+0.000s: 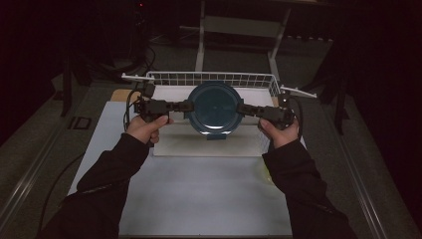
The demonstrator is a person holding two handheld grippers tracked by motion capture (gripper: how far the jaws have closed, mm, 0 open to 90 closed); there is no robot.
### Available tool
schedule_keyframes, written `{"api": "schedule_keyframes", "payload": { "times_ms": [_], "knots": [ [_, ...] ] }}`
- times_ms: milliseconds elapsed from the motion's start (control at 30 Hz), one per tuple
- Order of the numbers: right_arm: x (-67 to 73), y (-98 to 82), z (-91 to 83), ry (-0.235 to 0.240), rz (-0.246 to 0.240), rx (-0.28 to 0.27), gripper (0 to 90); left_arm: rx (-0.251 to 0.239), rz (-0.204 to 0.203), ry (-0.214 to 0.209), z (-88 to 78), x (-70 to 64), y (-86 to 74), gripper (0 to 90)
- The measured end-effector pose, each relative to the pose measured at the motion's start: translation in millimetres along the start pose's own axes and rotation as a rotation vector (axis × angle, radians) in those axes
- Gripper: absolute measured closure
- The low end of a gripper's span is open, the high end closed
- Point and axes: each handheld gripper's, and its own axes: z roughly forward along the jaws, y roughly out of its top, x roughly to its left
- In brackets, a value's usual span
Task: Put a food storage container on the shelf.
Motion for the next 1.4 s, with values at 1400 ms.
{"api": "schedule_keyframes", "payload": {
  "times_ms": [1400],
  "knots": [
    [31.6,-2.5,-11.0,-0.155,-0.273,-0.074,44.4,-0.138,0.308,0.135,-18.7,-22.5,-8.5,20.1]
  ]
}}
